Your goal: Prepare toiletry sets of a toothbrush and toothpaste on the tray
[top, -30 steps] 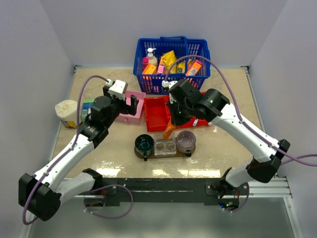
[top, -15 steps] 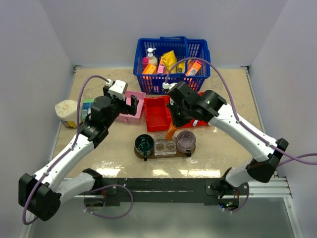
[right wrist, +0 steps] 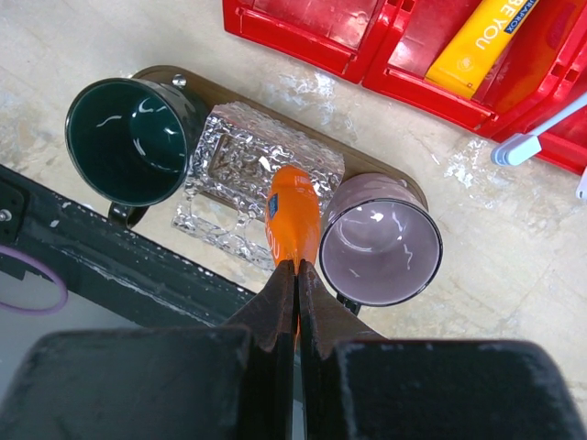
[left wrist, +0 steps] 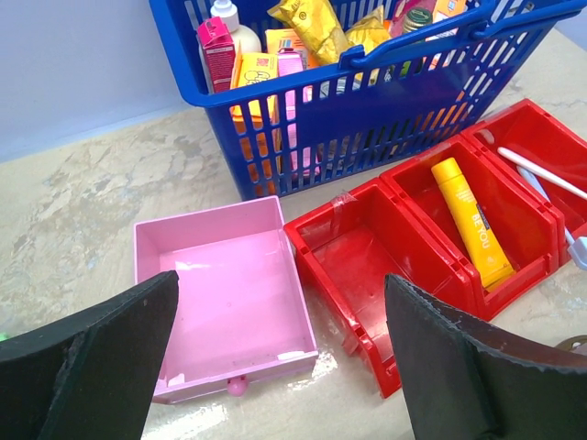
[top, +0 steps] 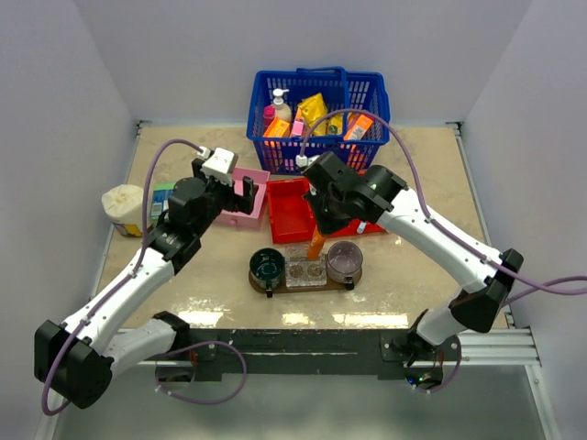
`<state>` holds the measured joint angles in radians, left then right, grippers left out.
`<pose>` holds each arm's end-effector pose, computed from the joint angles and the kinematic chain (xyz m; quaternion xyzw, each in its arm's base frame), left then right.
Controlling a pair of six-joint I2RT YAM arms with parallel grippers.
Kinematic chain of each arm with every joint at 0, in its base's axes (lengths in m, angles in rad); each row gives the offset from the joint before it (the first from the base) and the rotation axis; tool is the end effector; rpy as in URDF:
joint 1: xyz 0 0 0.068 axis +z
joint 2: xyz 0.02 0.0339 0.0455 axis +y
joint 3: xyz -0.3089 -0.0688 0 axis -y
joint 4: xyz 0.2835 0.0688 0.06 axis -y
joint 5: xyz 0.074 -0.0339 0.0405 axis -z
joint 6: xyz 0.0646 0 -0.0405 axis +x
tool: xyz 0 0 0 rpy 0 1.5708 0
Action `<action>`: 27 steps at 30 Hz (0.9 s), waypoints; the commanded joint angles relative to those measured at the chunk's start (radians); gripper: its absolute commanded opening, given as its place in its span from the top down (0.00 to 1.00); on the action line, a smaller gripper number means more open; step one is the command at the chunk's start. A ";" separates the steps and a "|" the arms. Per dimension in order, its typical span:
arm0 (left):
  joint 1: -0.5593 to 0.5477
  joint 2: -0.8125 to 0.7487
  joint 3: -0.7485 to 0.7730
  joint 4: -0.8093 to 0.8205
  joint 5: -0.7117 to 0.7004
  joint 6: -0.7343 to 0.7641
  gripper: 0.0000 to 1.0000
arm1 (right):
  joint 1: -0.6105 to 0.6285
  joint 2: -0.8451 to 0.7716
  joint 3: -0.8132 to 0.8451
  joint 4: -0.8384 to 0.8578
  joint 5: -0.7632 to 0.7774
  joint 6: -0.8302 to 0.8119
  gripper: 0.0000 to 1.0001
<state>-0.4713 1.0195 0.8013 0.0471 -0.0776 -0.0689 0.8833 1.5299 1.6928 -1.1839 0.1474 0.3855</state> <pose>0.2556 -0.1246 0.3503 0.1283 0.7539 -0.1431 0.6282 0.2291 0.2640 0.4097 -0.2171 0.9352 0.1034 0.2600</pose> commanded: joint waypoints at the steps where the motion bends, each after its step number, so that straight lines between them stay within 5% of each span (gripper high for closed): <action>1: 0.005 0.004 0.026 0.042 0.016 -0.011 0.02 | 0.005 -0.002 -0.002 0.024 0.026 0.009 1.00; 27: 0.005 0.019 0.026 0.040 0.021 -0.008 0.02 | 0.051 0.047 -0.061 0.093 0.052 0.035 1.00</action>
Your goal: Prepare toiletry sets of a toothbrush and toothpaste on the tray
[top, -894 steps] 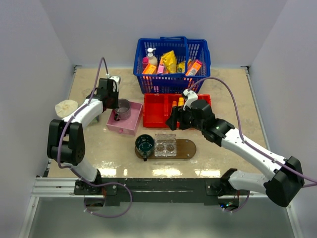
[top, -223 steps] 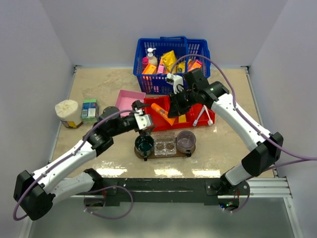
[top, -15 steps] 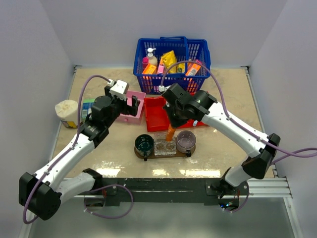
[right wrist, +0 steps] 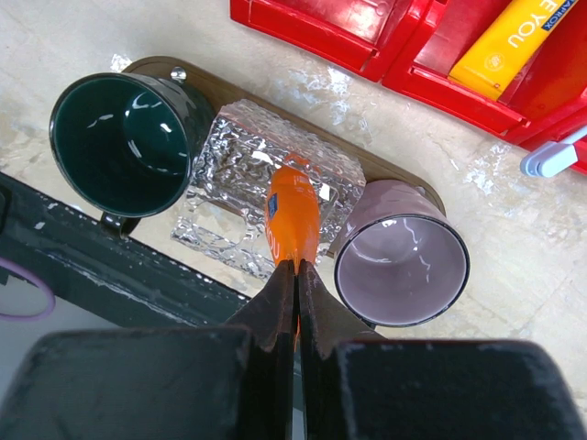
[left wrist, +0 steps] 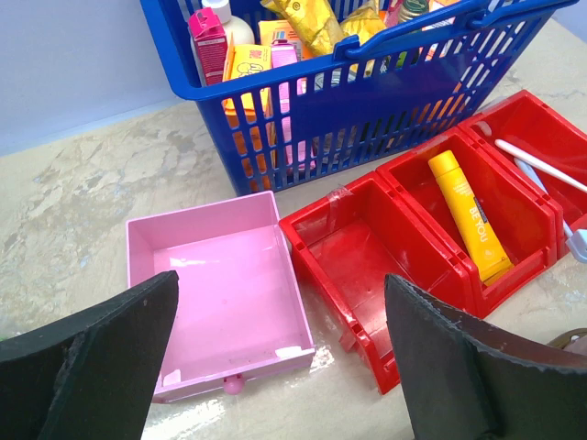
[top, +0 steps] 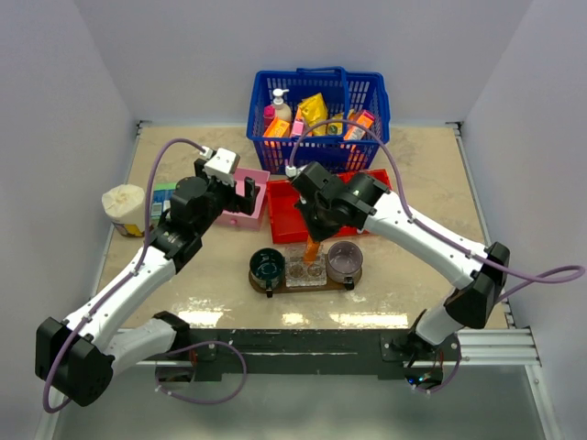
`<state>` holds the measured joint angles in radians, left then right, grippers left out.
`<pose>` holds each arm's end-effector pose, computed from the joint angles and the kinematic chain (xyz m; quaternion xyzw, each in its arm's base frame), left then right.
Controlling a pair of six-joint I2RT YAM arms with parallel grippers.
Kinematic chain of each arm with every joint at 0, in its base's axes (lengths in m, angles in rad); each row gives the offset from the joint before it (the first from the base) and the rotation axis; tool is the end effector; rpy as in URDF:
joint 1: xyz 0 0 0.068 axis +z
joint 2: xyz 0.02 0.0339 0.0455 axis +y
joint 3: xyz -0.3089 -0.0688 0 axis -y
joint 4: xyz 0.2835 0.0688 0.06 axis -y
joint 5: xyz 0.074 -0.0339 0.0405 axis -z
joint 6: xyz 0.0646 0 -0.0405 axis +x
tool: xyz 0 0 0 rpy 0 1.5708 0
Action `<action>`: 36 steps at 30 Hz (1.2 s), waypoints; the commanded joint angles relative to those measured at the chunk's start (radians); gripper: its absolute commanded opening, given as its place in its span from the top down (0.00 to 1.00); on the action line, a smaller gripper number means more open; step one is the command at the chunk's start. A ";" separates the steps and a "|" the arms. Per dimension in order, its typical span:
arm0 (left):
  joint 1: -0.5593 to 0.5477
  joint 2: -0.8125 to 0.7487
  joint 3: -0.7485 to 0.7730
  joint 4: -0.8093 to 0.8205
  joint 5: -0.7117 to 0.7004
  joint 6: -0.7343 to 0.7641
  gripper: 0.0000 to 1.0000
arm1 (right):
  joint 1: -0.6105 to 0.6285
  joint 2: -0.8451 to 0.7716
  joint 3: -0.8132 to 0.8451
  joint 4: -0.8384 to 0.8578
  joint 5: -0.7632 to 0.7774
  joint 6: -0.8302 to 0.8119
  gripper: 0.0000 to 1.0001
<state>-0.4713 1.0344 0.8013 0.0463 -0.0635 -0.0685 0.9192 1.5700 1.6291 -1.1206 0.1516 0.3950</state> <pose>0.2584 -0.1271 0.3462 0.1341 0.7581 -0.1465 0.6212 0.2300 0.2854 0.3787 -0.2316 0.9370 0.0954 0.2436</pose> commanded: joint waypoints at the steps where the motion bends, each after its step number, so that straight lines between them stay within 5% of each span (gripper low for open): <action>1: 0.005 0.004 0.027 0.041 0.008 -0.008 0.02 | 0.021 0.010 0.005 0.024 0.058 0.027 1.00; 36: 0.007 0.015 0.024 0.040 0.014 -0.004 0.02 | 0.050 0.027 -0.094 0.096 0.137 0.045 1.00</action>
<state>-0.4713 1.0477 0.8013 0.0463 -0.0586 -0.0685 0.9634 1.6165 1.5425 -1.0668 0.2539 0.4206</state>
